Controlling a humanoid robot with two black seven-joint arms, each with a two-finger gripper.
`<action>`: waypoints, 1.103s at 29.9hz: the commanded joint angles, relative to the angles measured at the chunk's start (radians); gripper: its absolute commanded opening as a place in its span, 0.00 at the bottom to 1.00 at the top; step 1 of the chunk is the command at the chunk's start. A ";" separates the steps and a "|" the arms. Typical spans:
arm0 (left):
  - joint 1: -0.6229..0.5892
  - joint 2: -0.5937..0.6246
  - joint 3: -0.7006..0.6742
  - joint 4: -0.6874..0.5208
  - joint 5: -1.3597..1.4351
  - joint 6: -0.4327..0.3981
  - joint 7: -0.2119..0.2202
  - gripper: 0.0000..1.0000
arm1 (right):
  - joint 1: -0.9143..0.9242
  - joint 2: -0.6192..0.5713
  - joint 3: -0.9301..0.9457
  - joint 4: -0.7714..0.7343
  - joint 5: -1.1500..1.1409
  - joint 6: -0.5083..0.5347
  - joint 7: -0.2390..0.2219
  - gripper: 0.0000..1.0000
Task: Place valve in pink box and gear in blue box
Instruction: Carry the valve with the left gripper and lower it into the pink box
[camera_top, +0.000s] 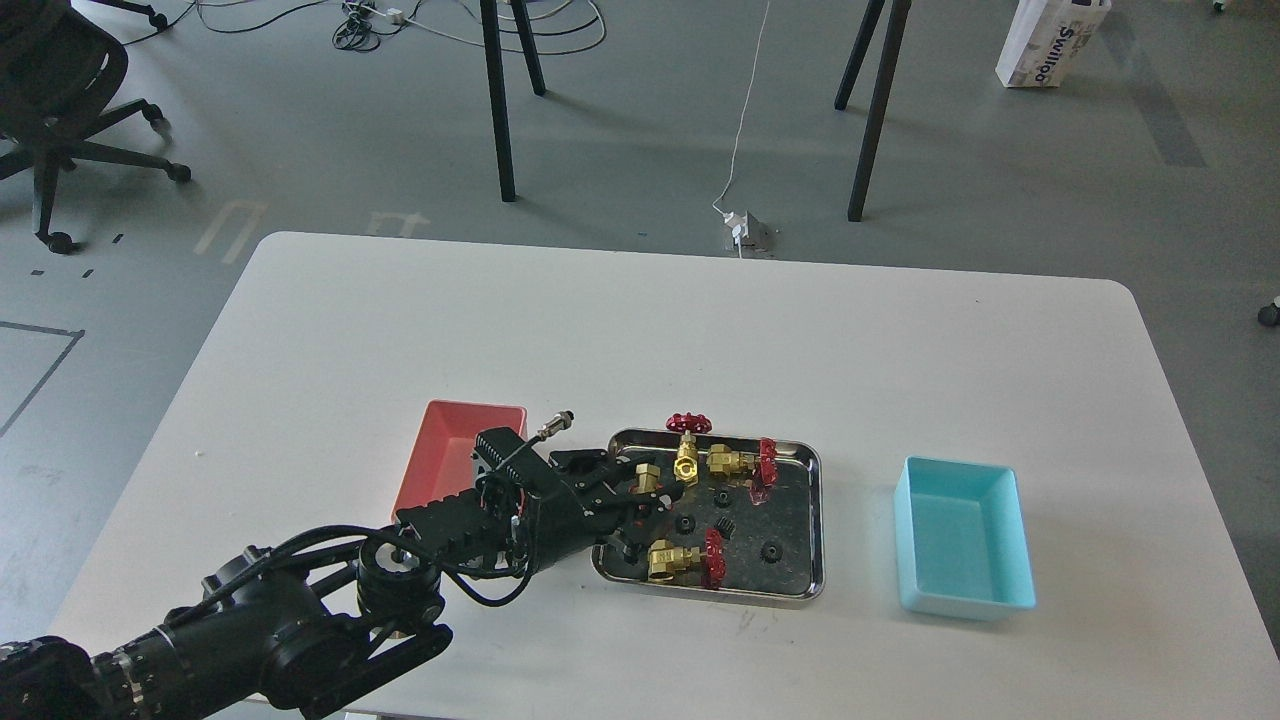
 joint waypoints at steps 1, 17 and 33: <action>-0.004 0.101 -0.089 -0.148 0.000 -0.084 0.041 0.13 | 0.005 0.000 0.000 -0.003 0.000 0.000 0.000 0.99; 0.027 0.435 -0.133 -0.264 -0.019 -0.077 0.084 0.12 | 0.028 0.020 -0.001 -0.028 -0.001 0.000 0.000 0.99; 0.137 0.350 -0.136 -0.166 -0.014 -0.080 0.078 0.46 | 0.044 0.066 -0.001 -0.051 -0.043 0.000 0.000 0.99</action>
